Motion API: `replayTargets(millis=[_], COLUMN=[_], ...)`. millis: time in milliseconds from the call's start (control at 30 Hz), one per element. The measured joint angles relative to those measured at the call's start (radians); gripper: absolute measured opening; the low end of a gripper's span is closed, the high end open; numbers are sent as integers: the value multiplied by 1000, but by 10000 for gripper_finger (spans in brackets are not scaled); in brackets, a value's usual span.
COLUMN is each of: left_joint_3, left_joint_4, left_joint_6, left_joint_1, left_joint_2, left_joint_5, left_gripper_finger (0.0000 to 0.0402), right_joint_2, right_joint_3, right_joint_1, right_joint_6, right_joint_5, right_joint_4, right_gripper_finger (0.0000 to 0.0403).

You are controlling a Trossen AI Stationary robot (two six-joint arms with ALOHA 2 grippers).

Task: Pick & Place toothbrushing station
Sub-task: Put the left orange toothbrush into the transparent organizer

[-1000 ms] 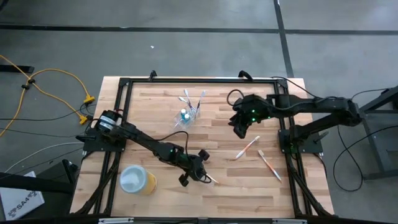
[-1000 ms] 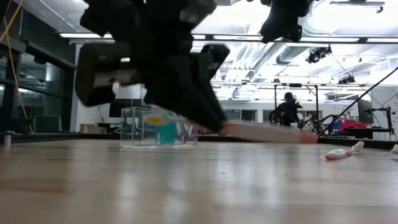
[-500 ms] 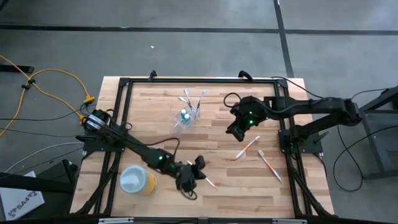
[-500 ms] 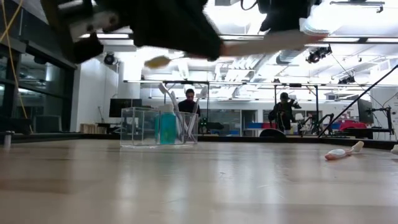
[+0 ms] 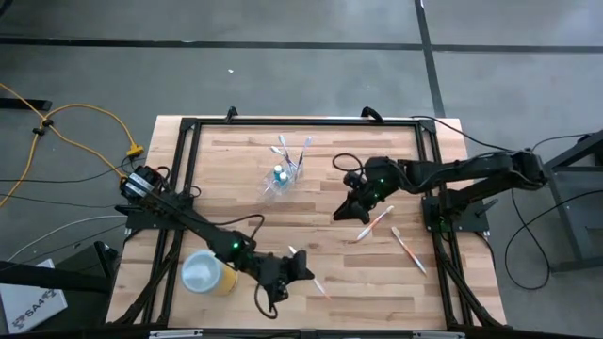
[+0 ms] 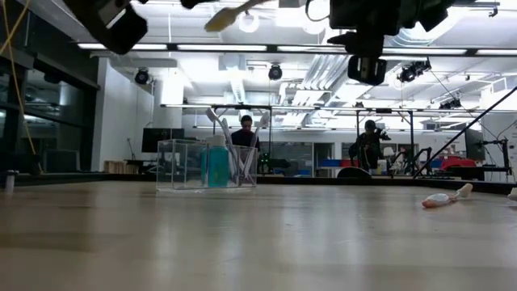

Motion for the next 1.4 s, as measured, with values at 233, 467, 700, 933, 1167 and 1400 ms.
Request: replayTargets(millis=[233,467,700,933,1167,1400], left_joint_3=[0,0,0,0,0,0], left_joint_4=[75,126,216,259,281,282], left_joint_6=[197,386,558,634,640,647], left_joint_1=[-11,-10,-10,6,35,41], left_joint_2=[0,0,0,0,0,0], left_joint_5=[6,44,75,126,163,166], left_gripper_finger=[3,3,3,3,3,3], right_joint_2=[0,0,0,16,111,205], right_joint_3=[-55,-59,-59,-59,-58,-59], right_joint_1=[62,132,173,198,210,219], right_joint_6=[53,65,83,114,189,239], right_joint_5=[-32,-11,43,60,0,-48], right_joint_4=[146,225,239,291,442,625], right_gripper_finger=[105,105,105,105,105,105])
